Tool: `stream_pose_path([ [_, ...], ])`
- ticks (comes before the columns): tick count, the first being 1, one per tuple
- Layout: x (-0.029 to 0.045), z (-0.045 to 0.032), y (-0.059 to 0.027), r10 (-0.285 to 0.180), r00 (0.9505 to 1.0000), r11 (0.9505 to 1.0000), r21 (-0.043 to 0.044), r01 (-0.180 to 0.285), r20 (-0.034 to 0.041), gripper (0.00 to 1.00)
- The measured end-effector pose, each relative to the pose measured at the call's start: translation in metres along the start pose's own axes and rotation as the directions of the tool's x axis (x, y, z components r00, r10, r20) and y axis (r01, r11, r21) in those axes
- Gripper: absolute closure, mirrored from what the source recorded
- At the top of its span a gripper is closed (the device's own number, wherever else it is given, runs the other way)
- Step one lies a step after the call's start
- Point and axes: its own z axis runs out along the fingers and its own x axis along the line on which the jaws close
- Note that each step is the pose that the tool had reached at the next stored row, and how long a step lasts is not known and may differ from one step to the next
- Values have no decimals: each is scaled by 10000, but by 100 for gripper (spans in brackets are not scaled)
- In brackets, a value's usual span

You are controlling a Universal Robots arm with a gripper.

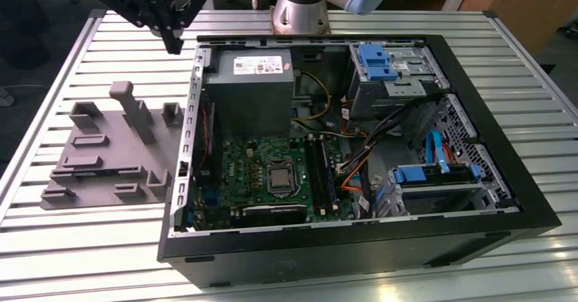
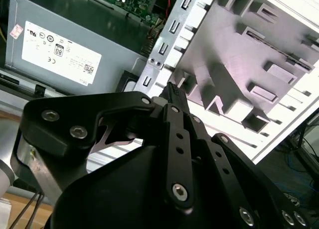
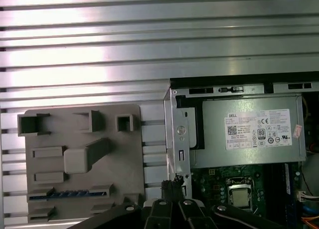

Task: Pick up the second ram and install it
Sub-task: 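Reach for the second ram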

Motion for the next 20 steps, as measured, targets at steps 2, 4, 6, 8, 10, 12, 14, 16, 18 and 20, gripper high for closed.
stream_pose_path([
  [2, 35, -1, -3, 0, 10000, 10000, 0, 0, 0, 89],
  [4, 79, -1, -6, 1, 10000, 10000, 0, -1, 1, 89],
  [6, 112, -2, -8, 1, 10000, 10000, 0, -1, 0, 89],
  [8, 148, -2, -11, 0, 10000, 10000, 0, 0, 0, 89],
  [10, 185, -3, -14, 0, 10000, 10000, -1, 0, 1, 89],
  [12, 221, -4, -17, 0, 10000, 10000, 0, 0, 0, 89],
  [14, 263, -4, -20, 0, 10000, 10000, 0, 0, 0, 89],
  [16, 303, -5, -23, 1, 10000, 10000, 0, -1, 0, 89],
  [18, 344, -6, -26, 1, 10000, 10000, 0, -1, 0, 89],
  [20, 384, -6, -29, 1, 10000, 10000, -1, -1, 1, 89],
])
